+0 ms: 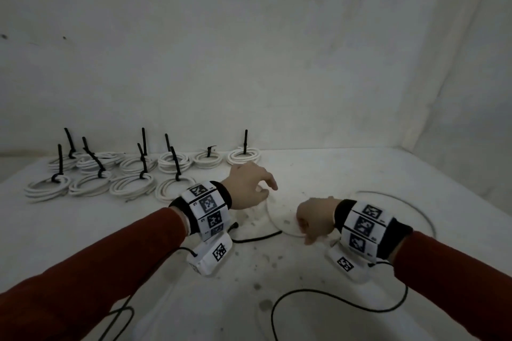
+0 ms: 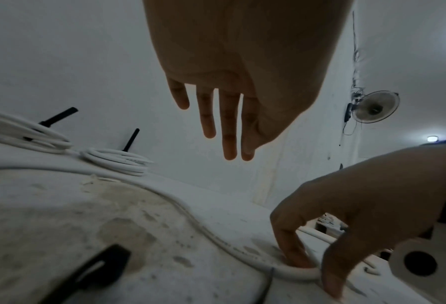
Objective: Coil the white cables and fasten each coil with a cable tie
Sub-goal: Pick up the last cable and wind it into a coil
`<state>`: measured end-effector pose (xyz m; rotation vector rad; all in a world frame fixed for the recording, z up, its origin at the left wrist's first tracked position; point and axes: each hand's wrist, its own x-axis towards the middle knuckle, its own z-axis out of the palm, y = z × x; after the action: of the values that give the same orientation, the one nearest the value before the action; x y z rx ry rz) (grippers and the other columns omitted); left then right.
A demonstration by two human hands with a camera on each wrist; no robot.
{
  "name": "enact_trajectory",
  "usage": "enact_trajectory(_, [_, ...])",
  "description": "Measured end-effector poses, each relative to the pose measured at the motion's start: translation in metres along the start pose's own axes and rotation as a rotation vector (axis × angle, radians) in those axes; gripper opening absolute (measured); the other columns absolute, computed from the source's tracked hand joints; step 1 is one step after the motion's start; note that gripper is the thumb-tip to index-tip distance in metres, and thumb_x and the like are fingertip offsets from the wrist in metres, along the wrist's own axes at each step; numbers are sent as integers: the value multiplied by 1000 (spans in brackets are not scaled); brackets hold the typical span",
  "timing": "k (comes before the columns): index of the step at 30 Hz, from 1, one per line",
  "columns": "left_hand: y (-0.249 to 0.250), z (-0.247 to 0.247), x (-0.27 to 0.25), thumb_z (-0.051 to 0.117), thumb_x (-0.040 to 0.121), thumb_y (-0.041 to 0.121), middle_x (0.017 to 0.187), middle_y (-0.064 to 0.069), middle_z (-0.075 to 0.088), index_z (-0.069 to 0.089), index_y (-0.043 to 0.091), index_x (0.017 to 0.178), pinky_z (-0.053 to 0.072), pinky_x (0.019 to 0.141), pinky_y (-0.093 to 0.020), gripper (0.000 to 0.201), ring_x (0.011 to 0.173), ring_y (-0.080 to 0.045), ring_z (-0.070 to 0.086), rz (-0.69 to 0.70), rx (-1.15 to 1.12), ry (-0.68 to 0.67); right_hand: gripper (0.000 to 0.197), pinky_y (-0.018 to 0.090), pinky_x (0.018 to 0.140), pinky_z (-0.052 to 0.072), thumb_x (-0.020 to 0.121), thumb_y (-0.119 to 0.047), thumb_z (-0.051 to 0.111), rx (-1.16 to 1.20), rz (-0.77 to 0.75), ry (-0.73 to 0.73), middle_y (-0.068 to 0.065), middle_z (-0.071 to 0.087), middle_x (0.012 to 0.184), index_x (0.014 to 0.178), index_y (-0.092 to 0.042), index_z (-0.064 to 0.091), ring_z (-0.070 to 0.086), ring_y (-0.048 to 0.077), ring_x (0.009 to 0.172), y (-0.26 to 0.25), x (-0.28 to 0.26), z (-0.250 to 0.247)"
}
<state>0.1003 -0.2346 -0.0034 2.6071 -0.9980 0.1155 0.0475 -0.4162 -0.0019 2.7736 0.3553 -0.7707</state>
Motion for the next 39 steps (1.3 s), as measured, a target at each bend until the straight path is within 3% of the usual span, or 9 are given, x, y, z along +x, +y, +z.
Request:
enact_trajectory(2, [12, 0, -3, 55, 92, 32, 122, 7, 59, 61, 28, 118, 26, 105, -40, 27, 122, -15, 39, 22, 24, -18, 23, 48, 99, 31, 93, -23, 57, -24, 17, 87, 7, 60, 119, 111, -9, 60, 50, 24, 108, 0, -9, 0])
enact_trajectory(6, [24, -2, 1, 46, 95, 46, 127, 6, 56, 54, 25, 125, 25, 103, -39, 38, 125, -14, 39, 25, 100, -52, 15, 41, 94, 31, 92, -7, 43, 227, -17, 474, -1, 62, 106, 93, -20, 50, 46, 18, 93, 12, -31, -24])
enact_trajectory(11, [36, -32, 1, 42, 100, 24, 85, 5, 68, 61, 13, 96, 40, 68, -20, 22, 72, -13, 59, 94, -123, 292, 13, 42, 86, 43, 97, -16, 49, 479, -152, 952, -11, 61, 76, 88, -25, 50, 56, 17, 77, 20, -47, -59])
enact_trajectory(16, [26, -80, -8, 45, 98, 11, 62, 7, 59, 55, 15, 81, 50, 64, -18, 20, 55, -4, 55, 77, -393, 634, 8, 33, 73, 47, 98, -14, 47, 653, -221, 1130, -12, 57, 73, 94, -20, 51, 58, 17, 72, 34, -45, -72])
enact_trajectory(23, [-5, -146, -42, 43, 100, 12, 67, 4, 59, 55, 9, 85, 51, 58, -16, 19, 54, -2, 59, 10, -413, 922, 20, 30, 64, 46, 98, -6, 37, 794, -71, 1113, -3, 55, 70, 91, -13, 54, 54, 22, 67, 58, -24, -50])
enact_trajectory(28, [-28, -158, -68, 42, 100, 14, 71, 2, 62, 57, 11, 86, 46, 64, -14, 20, 62, -9, 58, -105, -180, 914, 39, 26, 46, 48, 96, -35, 55, 1237, 118, 944, 6, 50, 54, 72, -4, 59, 48, 21, 45, 66, -23, -39])
enact_trajectory(31, [-40, -148, -82, 46, 96, 15, 76, -5, 64, 57, 13, 85, 40, 57, -15, 15, 62, -16, 53, -269, -78, 751, 37, 23, 42, 31, 91, -36, 62, 1412, 0, 890, -2, 36, 49, 67, -9, 54, 32, 13, 43, 61, -37, -54])
enact_trajectory(34, [-47, -142, -90, 60, 87, 26, 85, 1, 65, 57, 18, 97, 47, 75, -32, 14, 78, -23, 59, -425, 55, 592, 31, 20, 40, 19, 99, -24, 43, 1577, -278, 829, -3, 31, 51, 75, -10, 55, 22, 7, 39, 50, -56, -79])
enact_trajectory(39, [-22, -137, -79, 57, 85, 54, 104, 6, 64, 49, 15, 124, 42, 89, -36, 56, 102, -18, 59, -161, 186, 574, 29, 17, 40, 17, 103, -15, 38, 1289, -505, 824, -5, 32, 53, 85, -9, 59, 21, 7, 41, 9, -79, -114])
